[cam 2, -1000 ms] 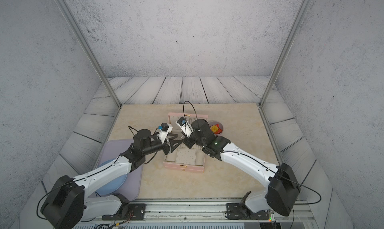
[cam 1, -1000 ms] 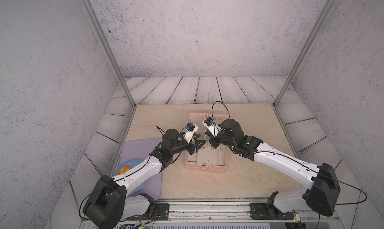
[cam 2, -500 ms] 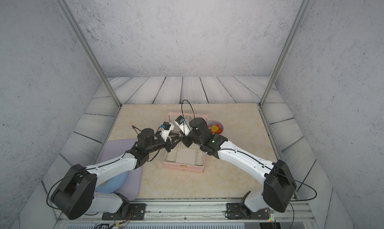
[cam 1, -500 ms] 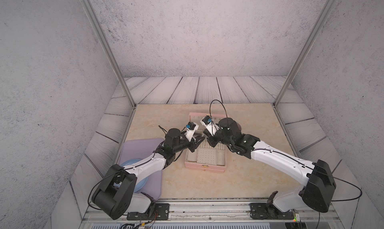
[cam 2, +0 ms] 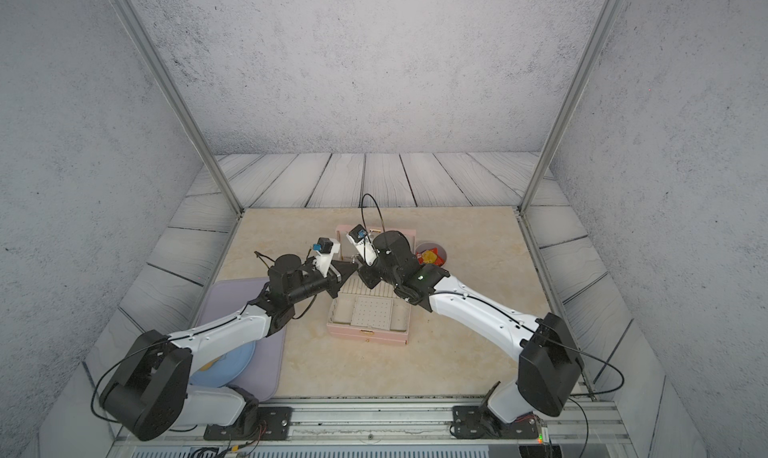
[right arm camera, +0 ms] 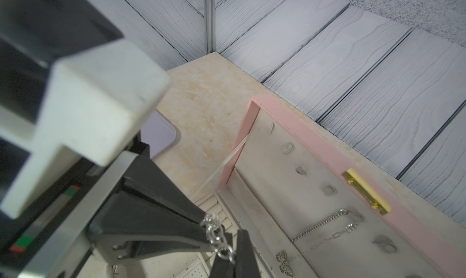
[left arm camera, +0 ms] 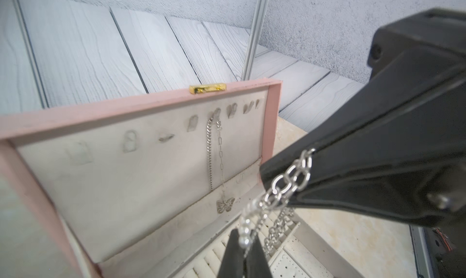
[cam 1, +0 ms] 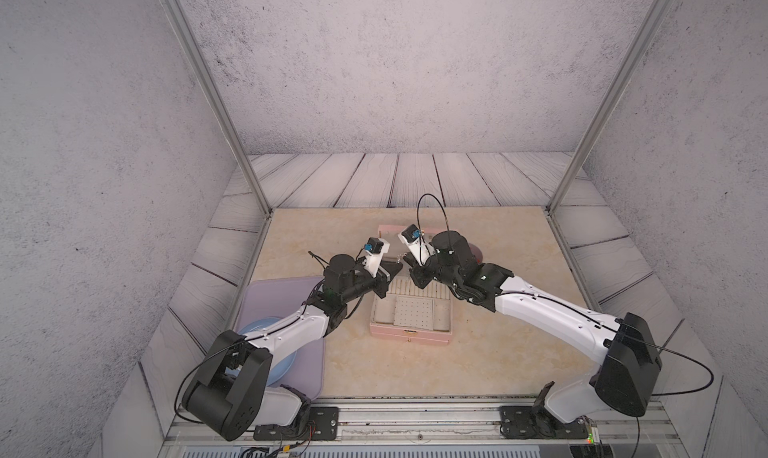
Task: Put jewelry chain into jewelry box
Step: Hang the necklace on the jewelry box clasp.
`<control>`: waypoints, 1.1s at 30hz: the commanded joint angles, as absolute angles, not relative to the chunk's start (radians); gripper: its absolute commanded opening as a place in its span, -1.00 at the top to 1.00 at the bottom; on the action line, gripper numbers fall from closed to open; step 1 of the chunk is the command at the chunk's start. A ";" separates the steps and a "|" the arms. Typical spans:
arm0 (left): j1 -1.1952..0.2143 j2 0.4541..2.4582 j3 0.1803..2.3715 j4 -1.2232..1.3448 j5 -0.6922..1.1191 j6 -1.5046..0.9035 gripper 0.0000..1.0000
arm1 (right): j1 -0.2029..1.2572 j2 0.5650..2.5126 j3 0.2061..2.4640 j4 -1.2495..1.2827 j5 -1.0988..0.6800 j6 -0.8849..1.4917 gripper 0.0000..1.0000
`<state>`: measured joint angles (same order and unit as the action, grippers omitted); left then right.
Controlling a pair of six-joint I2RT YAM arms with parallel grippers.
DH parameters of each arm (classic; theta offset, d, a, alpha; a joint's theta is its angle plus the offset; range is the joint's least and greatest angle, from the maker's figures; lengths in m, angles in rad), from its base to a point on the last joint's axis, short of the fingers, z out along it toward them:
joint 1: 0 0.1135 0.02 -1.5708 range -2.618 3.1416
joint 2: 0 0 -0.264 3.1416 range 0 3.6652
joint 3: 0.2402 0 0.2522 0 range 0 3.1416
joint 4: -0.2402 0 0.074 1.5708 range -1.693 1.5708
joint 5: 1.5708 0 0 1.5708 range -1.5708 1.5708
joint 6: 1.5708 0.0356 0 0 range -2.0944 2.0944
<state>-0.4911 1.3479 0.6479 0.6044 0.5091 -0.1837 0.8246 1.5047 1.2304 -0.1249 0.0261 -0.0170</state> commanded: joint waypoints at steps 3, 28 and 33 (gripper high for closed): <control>-0.449 1.316 0.721 0.477 0.463 -0.245 1.00 | 0.823 1.561 1.289 -0.141 0.112 0.067 1.00; -0.435 1.538 1.001 0.218 0.427 -0.428 1.00 | 0.719 1.698 1.359 -0.048 0.134 0.257 1.00; -0.435 1.556 1.023 0.223 0.435 -0.467 1.00 | 0.698 1.702 1.365 -0.049 0.093 0.295 1.00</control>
<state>-0.4480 1.5482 0.9970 0.2348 0.4458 -0.4290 0.7219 1.6924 1.3346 -0.0475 0.0872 0.2516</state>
